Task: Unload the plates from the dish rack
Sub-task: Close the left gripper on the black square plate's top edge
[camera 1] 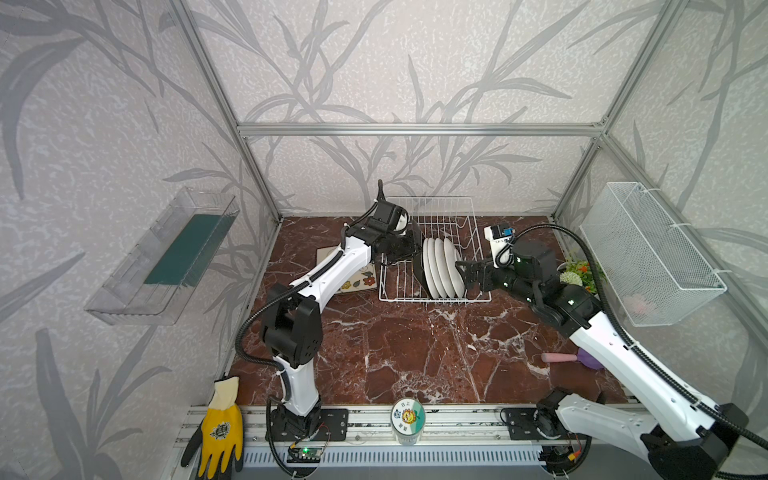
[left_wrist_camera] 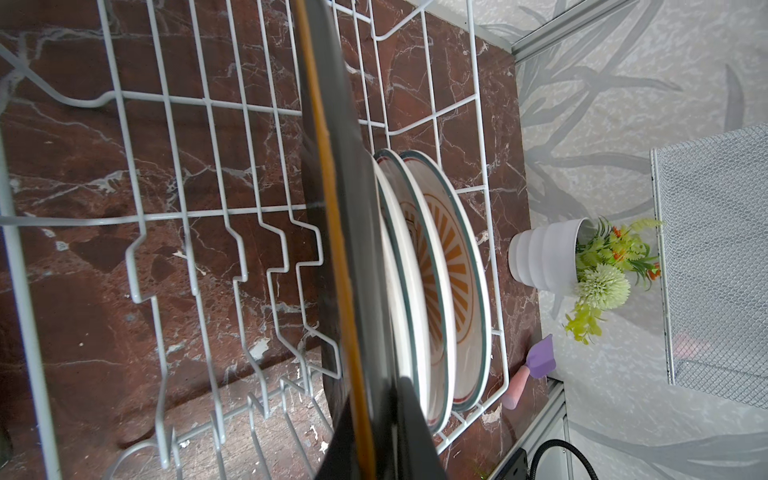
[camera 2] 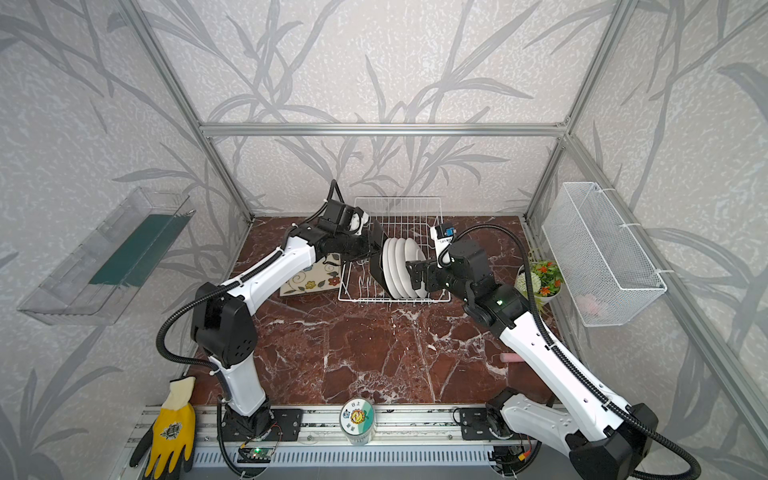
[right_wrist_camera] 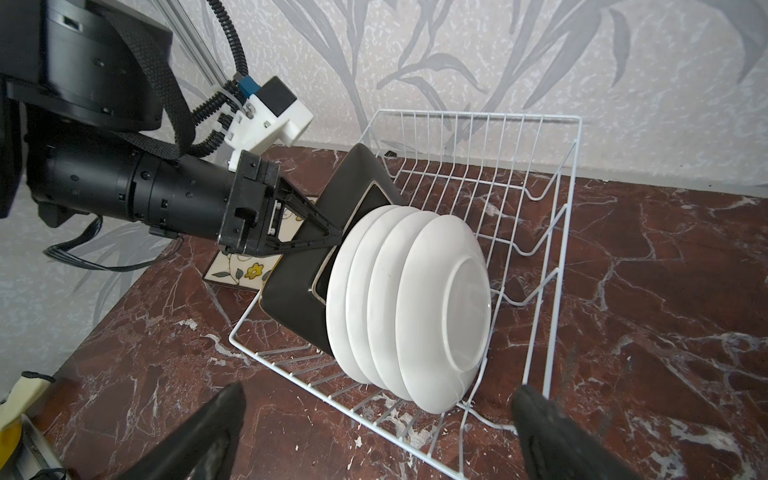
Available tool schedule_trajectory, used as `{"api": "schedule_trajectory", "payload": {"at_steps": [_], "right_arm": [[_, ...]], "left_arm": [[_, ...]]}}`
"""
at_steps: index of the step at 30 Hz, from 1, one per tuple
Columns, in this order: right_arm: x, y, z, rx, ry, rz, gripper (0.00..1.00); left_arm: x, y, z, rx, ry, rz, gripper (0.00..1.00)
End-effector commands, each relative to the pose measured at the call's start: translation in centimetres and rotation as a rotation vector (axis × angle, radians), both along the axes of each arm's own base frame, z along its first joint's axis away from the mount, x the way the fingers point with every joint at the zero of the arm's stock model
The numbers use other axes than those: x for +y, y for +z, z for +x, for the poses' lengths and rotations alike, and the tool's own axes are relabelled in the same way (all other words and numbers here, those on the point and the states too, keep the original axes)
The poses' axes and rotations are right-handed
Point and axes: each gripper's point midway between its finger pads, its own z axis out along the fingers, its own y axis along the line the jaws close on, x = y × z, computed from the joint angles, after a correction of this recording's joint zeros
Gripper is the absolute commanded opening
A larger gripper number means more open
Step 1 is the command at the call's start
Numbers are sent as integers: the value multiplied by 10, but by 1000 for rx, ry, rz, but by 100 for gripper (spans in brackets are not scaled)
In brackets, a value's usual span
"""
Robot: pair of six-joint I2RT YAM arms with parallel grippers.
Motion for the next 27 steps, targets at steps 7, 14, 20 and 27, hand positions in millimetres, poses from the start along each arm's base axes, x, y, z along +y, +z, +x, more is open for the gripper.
{"api": "schedule_trajectory", "payload": {"at_steps": [7, 14, 20, 27], "right_arm": [[1, 3, 3, -12, -1, 16, 99], [1, 4, 3, -15, -6, 21, 99], [1, 6, 4, -17, -3, 22, 99], [3, 7, 5, -20, 1, 28, 99]], "left_arm": [[3, -12, -6, 47, 34, -7, 0], [-4, -4, -6, 53, 32, -68, 0], [-6, 21, -6, 21, 33, -110, 0], [-1, 49, -9, -23, 51, -126, 0]]}}
